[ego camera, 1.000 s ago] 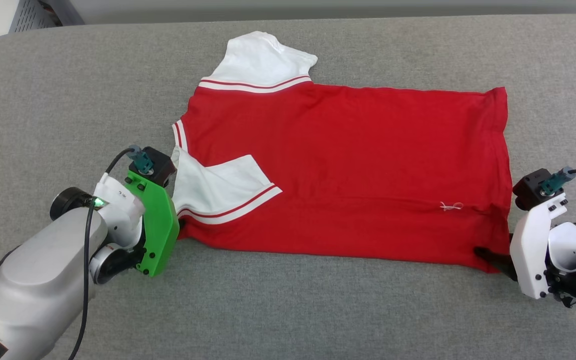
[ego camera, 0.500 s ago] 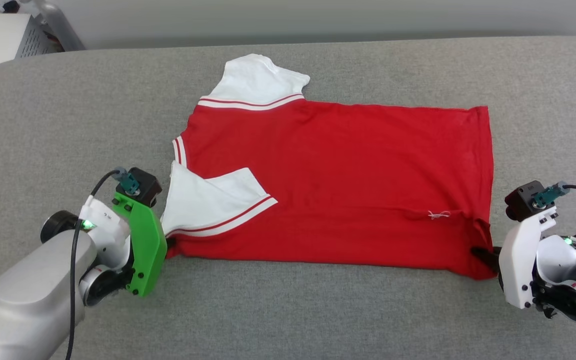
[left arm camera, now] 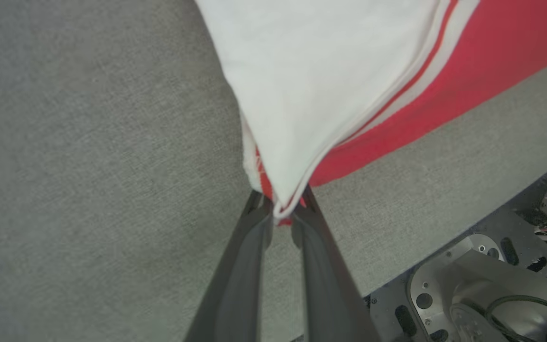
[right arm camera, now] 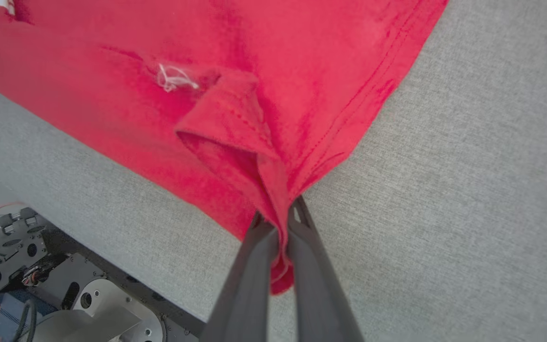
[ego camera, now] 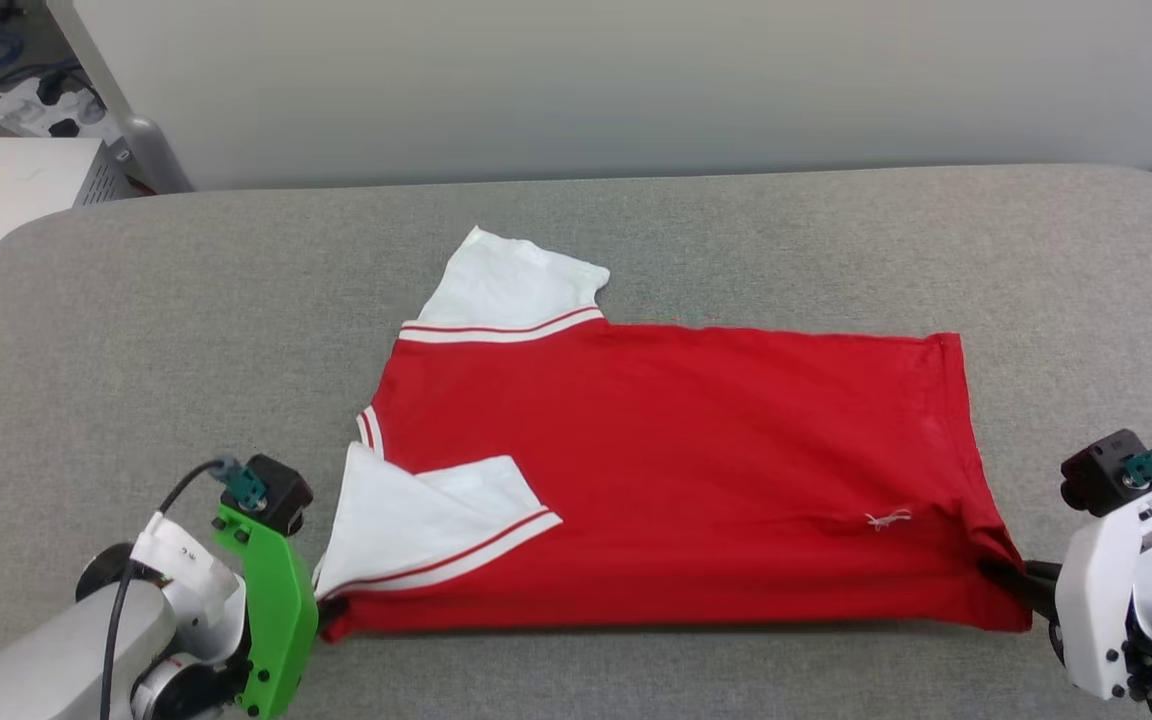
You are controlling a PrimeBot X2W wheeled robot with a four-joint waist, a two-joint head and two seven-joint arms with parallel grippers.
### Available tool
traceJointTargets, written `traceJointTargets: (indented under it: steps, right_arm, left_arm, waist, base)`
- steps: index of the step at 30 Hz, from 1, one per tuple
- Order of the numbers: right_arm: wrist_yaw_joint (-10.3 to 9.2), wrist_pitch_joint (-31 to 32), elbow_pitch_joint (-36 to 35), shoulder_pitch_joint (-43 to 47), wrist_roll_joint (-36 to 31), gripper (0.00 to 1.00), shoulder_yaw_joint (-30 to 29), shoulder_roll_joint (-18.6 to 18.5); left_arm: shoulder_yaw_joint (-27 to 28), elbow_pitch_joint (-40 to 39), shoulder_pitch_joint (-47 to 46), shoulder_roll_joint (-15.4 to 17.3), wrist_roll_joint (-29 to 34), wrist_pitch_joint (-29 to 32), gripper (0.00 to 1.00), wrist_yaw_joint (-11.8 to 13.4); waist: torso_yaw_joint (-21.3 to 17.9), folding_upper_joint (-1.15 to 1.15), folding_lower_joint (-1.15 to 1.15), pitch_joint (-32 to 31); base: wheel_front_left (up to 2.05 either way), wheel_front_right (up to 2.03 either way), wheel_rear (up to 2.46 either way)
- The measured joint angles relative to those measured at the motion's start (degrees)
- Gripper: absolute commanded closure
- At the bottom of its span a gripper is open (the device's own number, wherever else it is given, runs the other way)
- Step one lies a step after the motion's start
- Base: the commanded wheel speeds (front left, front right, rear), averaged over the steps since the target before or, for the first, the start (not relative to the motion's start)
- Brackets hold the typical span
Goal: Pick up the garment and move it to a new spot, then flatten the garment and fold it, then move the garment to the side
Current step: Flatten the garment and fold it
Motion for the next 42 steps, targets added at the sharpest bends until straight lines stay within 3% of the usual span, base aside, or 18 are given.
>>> traceJointTargets:
  steps: [6, 17, 18, 19, 20, 30, 35, 39, 42]
  right_arm:
    - [0.01, 4.4, -1.0, 6.4, 0.6, 1.0, -3.0, -0.5]
    - [0.01, 2.4, 4.3, 10.6, -1.8, 1.0, -5.6, 5.2]
    - [0.01, 1.5, 4.4, 10.9, -1.9, 1.0, -6.0, 5.7]
    - [0.01, 0.5, 4.5, 11.1, -2.3, 0.93, -6.3, 6.0]
    - [0.01, -0.9, 4.7, 11.2, -3.0, 0.0, -6.9, 6.3]
    - [0.0, -15.1, 2.1, 13.6, -10.1, 0.0, -18.3, 10.6]
    - [0.0, -21.2, -2.0, 15.5, -17.5, 0.0, -26.5, 16.3]
    - [0.0, -26.1, -6.0, 16.1, -25.0, 0.0, -31.9, 21.7]
    - [0.0, -28.9, -9.4, 16.9, -30.1, 0.0, -34.5, 25.1]
  left_arm:
    - [-1.0, -4.3, 5.4, 1.6, -2.6, 0.4, 1.0, 2.5]
    - [-1.5, -0.8, 8.3, -0.3, -4.0, -1.2, 1.0, 3.4]
    - [-1.5, -0.6, 8.3, -0.3, -4.0, -1.7, 0.56, 3.4]
    - [-1.4, -0.4, 8.3, -0.3, -3.9, -2.3, 0.0, 3.4]
    - [-1.3, -0.2, 8.3, -0.2, -3.7, -2.8, 0.0, 3.6]
    - [2.8, -4.4, 5.9, 2.3, -0.7, -10.8, 0.0, 4.8]
    - [4.8, -4.4, 1.9, 2.9, 2.7, -14.1, 0.0, 5.6]
    - [6.7, -1.5, -2.1, 1.6, 4.6, -16.6, 0.0, 8.1]
    - [7.1, 0.9, -5.4, 0.4, 6.2, -16.7, 0.0, 8.6]
  waist:
    - [-0.3, 0.0, 0.0, -0.8]
    - [-0.3, 0.0, 0.0, 0.1]
    - [-0.3, 0.0, 0.0, -0.1]
    - [-0.4, 0.0, 0.0, -0.2]
    - [-0.4, 0.0, 0.0, -0.4]
    - [-0.4, 0.0, 0.0, -2.1]
    - [-1.2, 0.0, 0.0, -2.4]
    - [-2.5, 0.0, 0.0, -1.9]
    - [-3.5, 0.0, 0.0, -0.9]
  base:
    - [0.0, 0.0, 0.0]
    - [0.0, 0.0, 0.0]
    - [0.0, 0.0, 0.0]
    - [0.0, 0.0, 0.0]
    - [0.0, 0.0, 0.0]
    - [0.0, 0.0, 0.0]
    - [0.0, 0.0, 0.0]
    - [0.0, 0.0, 0.0]
    - [0.0, 0.0, 0.0]
